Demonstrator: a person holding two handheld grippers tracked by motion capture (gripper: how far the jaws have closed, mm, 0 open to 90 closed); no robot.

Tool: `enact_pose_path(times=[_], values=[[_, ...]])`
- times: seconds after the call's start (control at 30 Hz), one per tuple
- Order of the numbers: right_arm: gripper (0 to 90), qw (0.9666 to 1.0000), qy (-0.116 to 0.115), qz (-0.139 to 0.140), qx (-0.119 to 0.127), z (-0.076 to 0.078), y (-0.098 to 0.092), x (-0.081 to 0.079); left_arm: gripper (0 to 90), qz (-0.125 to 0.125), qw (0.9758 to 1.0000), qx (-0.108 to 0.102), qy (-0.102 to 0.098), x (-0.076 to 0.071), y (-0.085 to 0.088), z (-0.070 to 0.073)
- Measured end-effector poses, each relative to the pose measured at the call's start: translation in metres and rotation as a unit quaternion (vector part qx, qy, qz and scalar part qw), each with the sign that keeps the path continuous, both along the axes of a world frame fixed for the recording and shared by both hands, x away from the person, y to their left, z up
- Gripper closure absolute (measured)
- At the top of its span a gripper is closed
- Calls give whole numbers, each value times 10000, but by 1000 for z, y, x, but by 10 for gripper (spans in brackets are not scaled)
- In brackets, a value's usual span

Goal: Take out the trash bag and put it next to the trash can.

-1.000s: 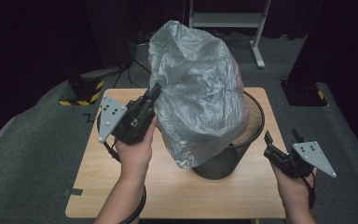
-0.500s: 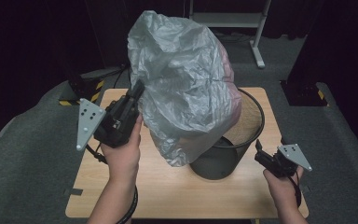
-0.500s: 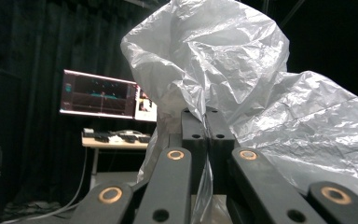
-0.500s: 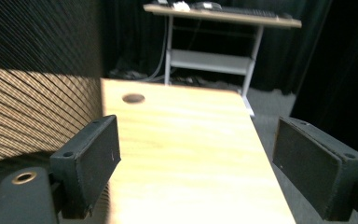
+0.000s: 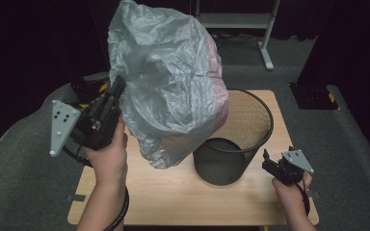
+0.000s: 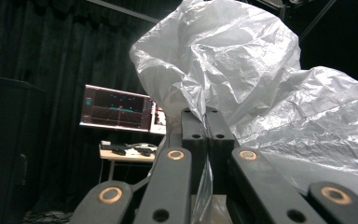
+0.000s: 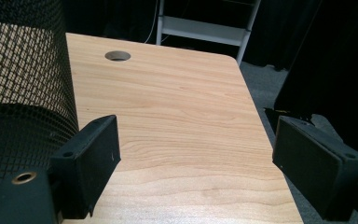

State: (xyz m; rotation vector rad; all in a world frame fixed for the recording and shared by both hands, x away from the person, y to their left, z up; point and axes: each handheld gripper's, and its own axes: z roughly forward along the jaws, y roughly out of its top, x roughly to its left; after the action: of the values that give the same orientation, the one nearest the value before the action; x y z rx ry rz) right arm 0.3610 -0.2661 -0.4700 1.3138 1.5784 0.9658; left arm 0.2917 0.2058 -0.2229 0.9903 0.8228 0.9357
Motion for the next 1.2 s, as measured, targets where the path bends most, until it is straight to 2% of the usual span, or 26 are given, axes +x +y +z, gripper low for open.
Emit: enact_pose_path(times=[0.17,0.23,0.3,0.5,0.6,0.63,0.7,0.73,0.8,0.83,0.87,0.9,1.0,1.1,1.13,1.2], values=[[148,10000,26,26,-40,-1,2,1,884,87,9999,-37,-58,-4,6,2],[148,10000,55,56,-27,-1,2,0,885,144,9998,84,-58,-4,6,1],[148,10000,58,80,-9,-1,3,0,885,179,9997,140,-30,-3,7,-1],[148,9998,85,166,-72,-3,5,-1,885,346,9993,129,116,2,16,-10],[148,9995,236,210,-100,-8,5,0,885,504,9983,191,237,5,24,-18],[149,9990,367,222,-88,-13,4,1,884,531,9980,199,276,6,25,-20],[149,9988,421,231,-84,-15,4,2,884,582,9974,224,374,9,30,-25],[149,9981,533,297,-110,-20,2,3,884,637,9965,281,461,12,32,-30],[149,9970,685,337,-113,-26,0,5,884,647,9961,311,513,13,34,-32],[149,9970,685,337,-113,-26,0,5,884,665,9957,317,553,14,35,-35],[149,9957,858,328,-155,-31,0,7,884,695,9949,337,645,17,37,-39],[149,9950,931,312,-166,-32,0,8,884,700,9946,351,684,19,38,-42],[150,9946,983,319,-117,-33,1,8,884,665,9941,352,785,23,40,-47],[150,9943,972,407,-158,-36,3,7,884,716,9912,371,1049,33,41,-57],[150,9939,981,468,-158,-37,3,7,884,737,9894,430,1174,40,40,-64],[150,9935,1009,500,-154,-39,3,7,884,736,9886,444,1234,44,39,-68]])
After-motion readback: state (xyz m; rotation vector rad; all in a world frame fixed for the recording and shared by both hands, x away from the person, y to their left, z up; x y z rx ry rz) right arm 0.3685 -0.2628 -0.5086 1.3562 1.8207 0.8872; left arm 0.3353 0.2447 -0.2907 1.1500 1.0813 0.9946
